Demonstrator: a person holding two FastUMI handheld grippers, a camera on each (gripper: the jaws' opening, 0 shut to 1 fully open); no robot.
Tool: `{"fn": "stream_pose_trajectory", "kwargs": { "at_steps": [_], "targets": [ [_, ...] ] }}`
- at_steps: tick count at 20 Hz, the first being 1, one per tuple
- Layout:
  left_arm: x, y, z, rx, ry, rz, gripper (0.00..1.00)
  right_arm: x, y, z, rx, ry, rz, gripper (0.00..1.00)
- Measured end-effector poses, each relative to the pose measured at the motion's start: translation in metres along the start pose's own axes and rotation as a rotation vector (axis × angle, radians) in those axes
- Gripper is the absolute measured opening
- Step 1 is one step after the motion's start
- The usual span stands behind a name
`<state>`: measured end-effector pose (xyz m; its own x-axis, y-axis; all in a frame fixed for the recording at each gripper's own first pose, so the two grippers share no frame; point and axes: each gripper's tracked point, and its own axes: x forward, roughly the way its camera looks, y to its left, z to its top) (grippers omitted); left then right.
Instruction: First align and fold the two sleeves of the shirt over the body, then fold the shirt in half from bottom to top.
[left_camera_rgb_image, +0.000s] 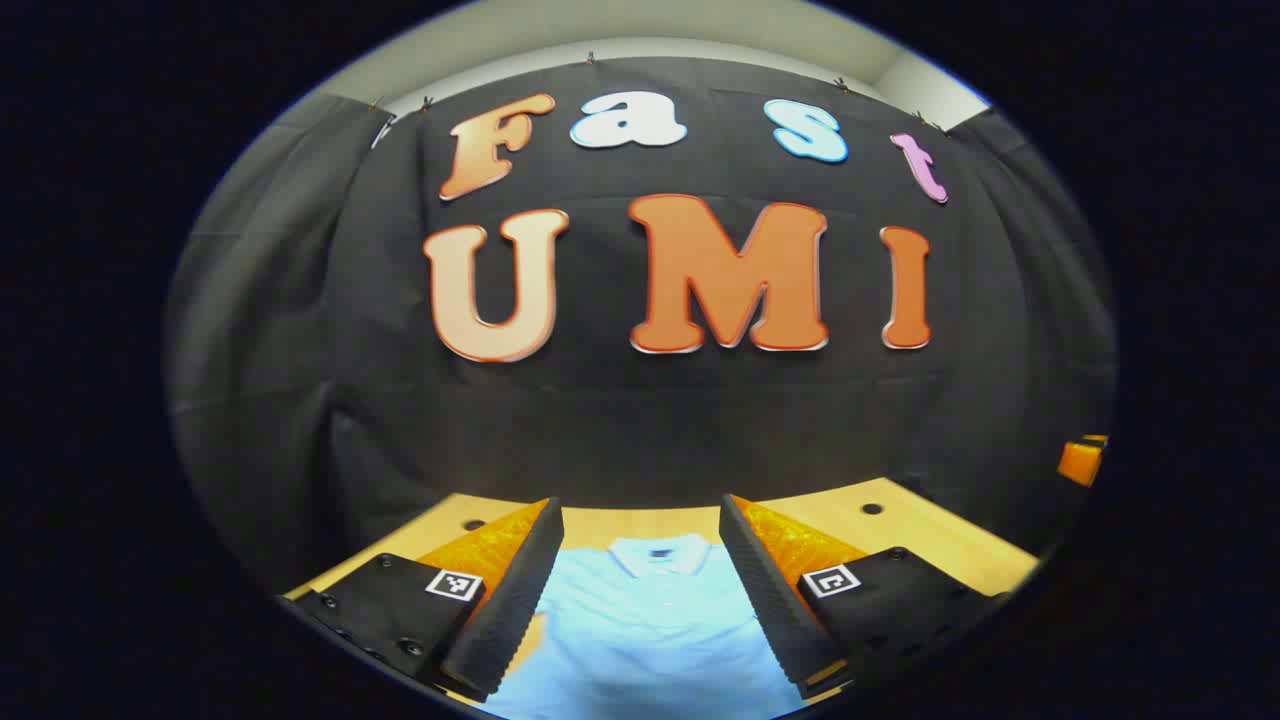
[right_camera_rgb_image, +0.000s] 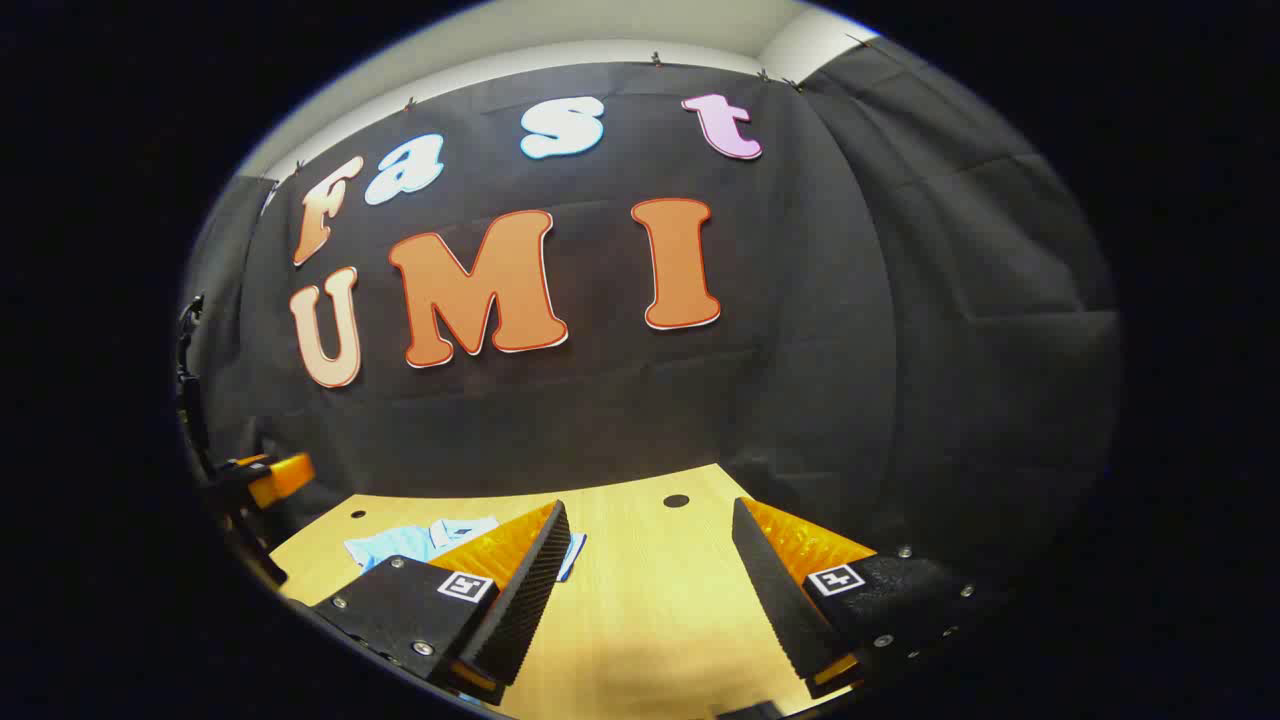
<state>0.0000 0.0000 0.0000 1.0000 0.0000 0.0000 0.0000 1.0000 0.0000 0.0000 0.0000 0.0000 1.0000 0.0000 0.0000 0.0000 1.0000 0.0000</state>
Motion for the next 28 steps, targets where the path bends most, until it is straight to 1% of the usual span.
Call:
{"fn": "stream_pose_trajectory", "kwargs": {
  "at_steps": [1,2,4,6,8,9,10,12,14,18,20,22,24,25,26,28],
  "targets": [
    [0.004,0.028,0.006,-0.009,-0.003,0.004,1.0,-0.003,0.022,0.006,0.004,-0.01,-0.004,0.98],
    [0.008,0.051,0.011,-0.029,-0.003,0.006,0.98,-0.006,0.043,0.009,0.016,-0.012,-0.002,1.0],
    [0.014,0.095,0.022,-0.051,0.005,0.012,0.99,-0.009,0.074,0.019,0.034,-0.012,-0.012,0.98],
    [0.021,0.124,0.032,-0.059,0.017,-0.014,0.98,-0.008,0.099,0.036,0.024,-0.026,-0.019,0.98],
    [0.03,0.149,0.038,-0.091,0.04,-0.025,0.98,0.003,0.114,0.044,0.011,-0.001,-0.03,0.98],
    [0.036,0.165,0.041,-0.115,0.044,-0.002,0.98,0.01,0.123,0.044,-0.004,0.017,-0.019,1.0],
    [0.041,0.18,0.042,-0.14,0.048,0.025,0.98,0.02,0.13,0.044,-0.026,0.03,-0.006,0.98],
    [0.055,0.2,0.045,-0.155,0.041,0.073,0.97,0.042,0.136,0.04,-0.051,0.063,-0.002,0.98],
    [0.067,0.21,0.043,-0.152,0.053,0.102,0.98,0.065,0.148,0.03,-0.044,0.119,0.041,0.98],
    [0.086,0.212,0.054,-0.136,0.008,0.127,0.98,0.112,0.147,0.019,-0.001,0.175,0.051,0.98],
    [0.097,0.212,0.049,-0.102,0.02,0.156,0.98,0.129,0.144,0.008,0.024,0.213,0.065,0.99],
    [0.105,0.21,0.039,-0.094,0.041,0.184,0.98,0.144,0.134,-0.005,0.015,0.262,0.034,0.98],
    [0.113,0.207,0.027,-0.102,0.063,0.198,0.98,0.154,0.132,-0.021,0.005,0.32,0.024,0.98],
    [0.118,0.211,0.024,-0.087,0.062,0.216,0.98,0.156,0.134,-0.029,0.0,0.347,0.022,0.98],
    [0.124,0.211,0.019,-0.073,0.058,0.212,0.98,0.159,0.132,-0.036,-0.015,0.369,0.014,0.98],
    [0.137,0.208,0.006,-0.045,0.093,0.187,0.98,0.166,0.125,-0.055,-0.071,0.433,-0.038,0.98]
  ]
}}
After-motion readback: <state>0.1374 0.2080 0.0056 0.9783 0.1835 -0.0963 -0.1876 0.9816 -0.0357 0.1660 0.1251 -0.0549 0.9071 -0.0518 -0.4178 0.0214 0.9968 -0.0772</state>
